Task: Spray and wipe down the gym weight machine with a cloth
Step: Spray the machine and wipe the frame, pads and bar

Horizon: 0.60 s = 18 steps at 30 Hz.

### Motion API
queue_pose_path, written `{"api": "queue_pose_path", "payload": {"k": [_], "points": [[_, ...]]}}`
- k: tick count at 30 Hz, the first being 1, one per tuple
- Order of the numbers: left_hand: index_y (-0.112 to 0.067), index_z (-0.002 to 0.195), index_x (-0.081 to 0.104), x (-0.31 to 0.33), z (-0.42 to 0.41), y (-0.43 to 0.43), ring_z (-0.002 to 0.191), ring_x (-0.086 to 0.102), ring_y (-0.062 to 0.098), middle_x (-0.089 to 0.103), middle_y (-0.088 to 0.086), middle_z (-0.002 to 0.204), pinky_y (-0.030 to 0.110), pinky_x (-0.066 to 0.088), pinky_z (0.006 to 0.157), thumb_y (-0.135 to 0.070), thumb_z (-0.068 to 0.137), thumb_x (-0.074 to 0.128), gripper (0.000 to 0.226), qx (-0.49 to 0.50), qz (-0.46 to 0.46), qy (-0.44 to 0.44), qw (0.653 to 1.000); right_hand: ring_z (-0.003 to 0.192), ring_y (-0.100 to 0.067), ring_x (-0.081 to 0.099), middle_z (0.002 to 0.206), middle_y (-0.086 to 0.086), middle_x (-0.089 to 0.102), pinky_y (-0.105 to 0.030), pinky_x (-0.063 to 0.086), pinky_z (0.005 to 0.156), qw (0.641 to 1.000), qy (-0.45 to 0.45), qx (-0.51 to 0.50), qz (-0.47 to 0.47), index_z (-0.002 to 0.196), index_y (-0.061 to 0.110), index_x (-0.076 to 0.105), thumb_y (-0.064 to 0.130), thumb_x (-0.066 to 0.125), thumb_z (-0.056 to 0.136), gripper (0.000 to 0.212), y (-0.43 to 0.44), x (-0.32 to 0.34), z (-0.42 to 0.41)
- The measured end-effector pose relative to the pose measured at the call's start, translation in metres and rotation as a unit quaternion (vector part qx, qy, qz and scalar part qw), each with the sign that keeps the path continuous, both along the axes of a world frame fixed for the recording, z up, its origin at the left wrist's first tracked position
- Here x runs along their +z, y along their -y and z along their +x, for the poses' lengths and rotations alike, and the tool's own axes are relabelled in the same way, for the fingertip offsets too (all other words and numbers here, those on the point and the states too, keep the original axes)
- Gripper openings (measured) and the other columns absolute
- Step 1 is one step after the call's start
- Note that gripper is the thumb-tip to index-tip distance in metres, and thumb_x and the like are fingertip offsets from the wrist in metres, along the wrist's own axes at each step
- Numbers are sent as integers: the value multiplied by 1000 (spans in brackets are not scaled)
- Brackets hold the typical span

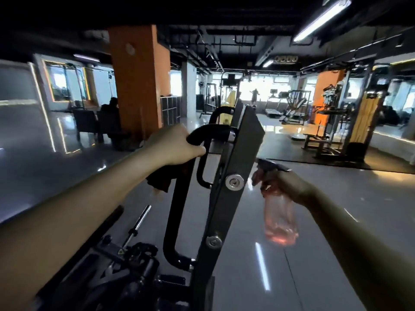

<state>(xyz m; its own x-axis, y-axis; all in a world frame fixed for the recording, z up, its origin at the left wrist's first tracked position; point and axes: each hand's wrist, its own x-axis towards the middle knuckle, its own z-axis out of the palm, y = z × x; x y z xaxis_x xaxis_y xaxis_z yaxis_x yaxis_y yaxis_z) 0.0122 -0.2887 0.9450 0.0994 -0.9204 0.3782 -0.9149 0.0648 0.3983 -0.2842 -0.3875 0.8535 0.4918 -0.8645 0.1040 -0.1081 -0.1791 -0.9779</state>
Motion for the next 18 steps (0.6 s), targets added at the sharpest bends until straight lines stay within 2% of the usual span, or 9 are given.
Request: {"api": "queue_pose_path", "payload": {"k": [2,4,6,9,12,13,15,16,18], "points": [[-18,54,54,-3,-15,-9,48,54,19,52,-4,49,25,31,50,-53,83,74,50,62,-7,-14,998,66,-27,59,91,-19,66,-32,47,55,1000,-2,24,0,120,21,65,-1,56,79,47,22,-1,-9],[-17,57,58,-3,-37,-22,53,58,20,57,-1,54,27,33,51,-51,84,72,45,132,-7,-39,990,62,-23,54,83,-16,59,-28,42,50,999,-18,50,3,108,9,66,-6,55,73,39,36,0,-20],[-18,72,68,0,-54,-30,63,63,20,66,3,68,28,43,58,-51,85,72,36,196,-8,-45,979,59,-22,49,82,-17,56,-25,38,47,998,-23,52,3,109,-1,60,-7,53,76,34,40,1,-27],[-16,98,65,-6,-87,-45,80,62,20,67,-3,90,31,50,71,-51,85,75,38,291,-61,-69,952,67,-30,56,91,-22,64,-30,49,54,997,-34,64,-16,122,17,65,0,49,94,37,43,5,-45],[-20,106,55,-12,-121,-55,86,58,21,56,-8,89,30,40,66,-44,88,73,35,339,-141,-90,926,70,-31,50,85,-16,62,-30,45,55,999,2,44,-2,103,40,67,-4,47,88,50,60,7,-54],[-18,104,60,-12,-130,-55,89,60,22,57,-9,88,29,40,64,-39,89,73,29,329,-134,-117,928,67,-28,49,80,-14,61,-29,43,53,999,13,31,0,96,38,69,-4,47,88,48,66,6,-55],[-19,102,70,-15,-148,-49,95,63,15,64,-10,93,24,42,69,-37,87,76,24,271,-36,-191,943,63,-24,48,72,-11,57,-26,42,49,1000,25,18,4,93,28,72,-3,47,90,40,78,6,-59],[-24,104,73,-17,-155,-46,95,64,11,69,-9,96,22,44,75,-45,84,77,30,237,22,-208,949,62,-23,50,71,-10,57,-27,43,50,1000,27,12,3,96,24,73,-2,47,91,36,85,7,-60],[-37,106,74,-25,-166,-36,94,68,10,75,-13,96,32,52,88,-74,67,74,53,226,72,-185,954,61,-25,55,74,-10,60,-31,49,54,1000,17,8,2,98,22,72,1,50,92,31,100,8,-62]]}}
